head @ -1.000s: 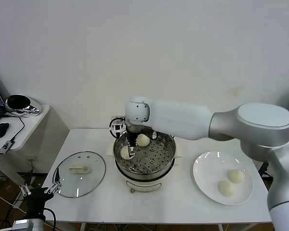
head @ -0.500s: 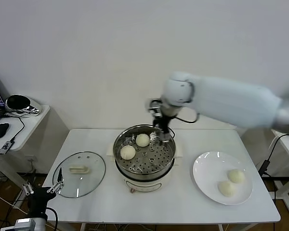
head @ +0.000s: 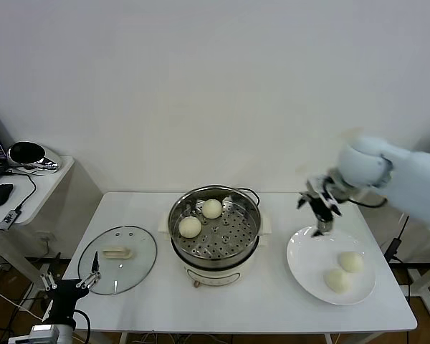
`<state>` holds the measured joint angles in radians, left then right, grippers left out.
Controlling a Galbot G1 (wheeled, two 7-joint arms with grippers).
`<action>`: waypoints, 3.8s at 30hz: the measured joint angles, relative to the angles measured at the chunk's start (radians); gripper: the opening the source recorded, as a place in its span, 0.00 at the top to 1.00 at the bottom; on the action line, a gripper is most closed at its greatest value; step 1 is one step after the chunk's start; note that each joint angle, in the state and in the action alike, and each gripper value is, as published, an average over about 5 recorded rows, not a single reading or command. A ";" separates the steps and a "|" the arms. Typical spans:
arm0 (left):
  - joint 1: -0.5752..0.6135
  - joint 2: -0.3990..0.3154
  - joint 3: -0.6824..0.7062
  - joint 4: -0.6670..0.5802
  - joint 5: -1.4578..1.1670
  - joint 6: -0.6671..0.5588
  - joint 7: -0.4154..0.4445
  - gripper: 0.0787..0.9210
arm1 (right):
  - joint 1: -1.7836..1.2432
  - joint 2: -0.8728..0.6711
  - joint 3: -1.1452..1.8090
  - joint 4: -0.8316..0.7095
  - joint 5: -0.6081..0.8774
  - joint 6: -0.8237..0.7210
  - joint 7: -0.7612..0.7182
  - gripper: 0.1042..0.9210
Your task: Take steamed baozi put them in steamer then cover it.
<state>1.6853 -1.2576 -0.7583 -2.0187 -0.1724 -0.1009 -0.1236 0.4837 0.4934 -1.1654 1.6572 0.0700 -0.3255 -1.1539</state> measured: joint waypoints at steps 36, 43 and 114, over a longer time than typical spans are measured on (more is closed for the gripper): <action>0.025 -0.021 -0.020 -0.013 0.025 0.011 -0.001 0.12 | -0.773 -0.082 0.530 -0.085 -0.295 0.045 0.087 0.13; 0.026 -0.021 -0.022 -0.010 0.025 0.010 -0.001 0.12 | -0.799 -0.051 0.541 -0.135 -0.310 0.047 0.094 0.17; 0.029 -0.035 -0.060 -0.032 0.009 0.009 -0.005 0.12 | 0.027 0.670 -0.081 -0.205 -0.034 0.423 0.052 0.40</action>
<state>1.7148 -1.2928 -0.8184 -2.0504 -0.1634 -0.0922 -0.1285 0.5108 1.1637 -1.2467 1.4524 0.0359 0.0970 -1.1014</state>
